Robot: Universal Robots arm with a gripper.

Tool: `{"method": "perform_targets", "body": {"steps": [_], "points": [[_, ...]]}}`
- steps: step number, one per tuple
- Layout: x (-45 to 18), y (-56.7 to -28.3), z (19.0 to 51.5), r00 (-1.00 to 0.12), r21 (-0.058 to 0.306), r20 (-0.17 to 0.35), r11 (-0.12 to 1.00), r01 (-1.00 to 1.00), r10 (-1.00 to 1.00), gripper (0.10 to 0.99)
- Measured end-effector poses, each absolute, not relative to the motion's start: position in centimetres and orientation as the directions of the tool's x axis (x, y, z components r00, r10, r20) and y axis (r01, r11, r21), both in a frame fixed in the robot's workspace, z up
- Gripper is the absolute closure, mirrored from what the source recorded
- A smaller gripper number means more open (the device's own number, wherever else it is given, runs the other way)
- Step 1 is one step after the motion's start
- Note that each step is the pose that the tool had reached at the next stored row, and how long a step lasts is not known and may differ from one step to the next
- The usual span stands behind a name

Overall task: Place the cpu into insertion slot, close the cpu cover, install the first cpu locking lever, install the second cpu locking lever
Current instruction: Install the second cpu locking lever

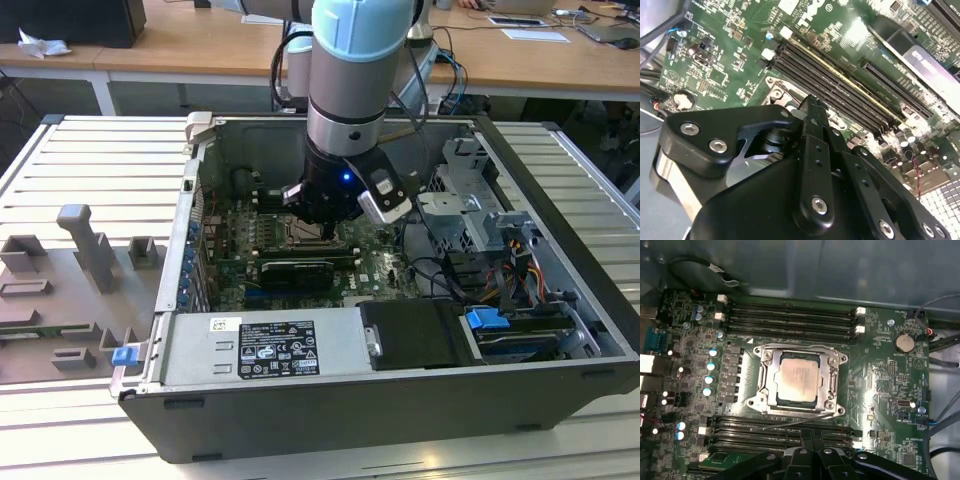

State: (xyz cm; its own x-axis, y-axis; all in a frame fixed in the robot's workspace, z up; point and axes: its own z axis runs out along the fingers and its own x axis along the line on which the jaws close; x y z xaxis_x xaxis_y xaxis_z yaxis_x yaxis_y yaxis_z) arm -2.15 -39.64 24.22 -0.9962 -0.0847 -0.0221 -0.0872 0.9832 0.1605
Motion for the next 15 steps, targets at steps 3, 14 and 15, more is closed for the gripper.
{"method": "perform_targets", "body": {"steps": [3, 14, 15], "points": [[-2.6, -39.7, 24.2, -0.996, 0.166, -0.023, 0.982, -0.087, -0.085, 0.98], [-5.0, -39.7, 23.8, -0.996, 0.189, -0.025, 0.978, -0.087, -0.084, 0.98], [-5.2, -39.7, 23.7, -0.996, 0.191, -0.025, 0.978, -0.087, -0.084, 0.98]]}}
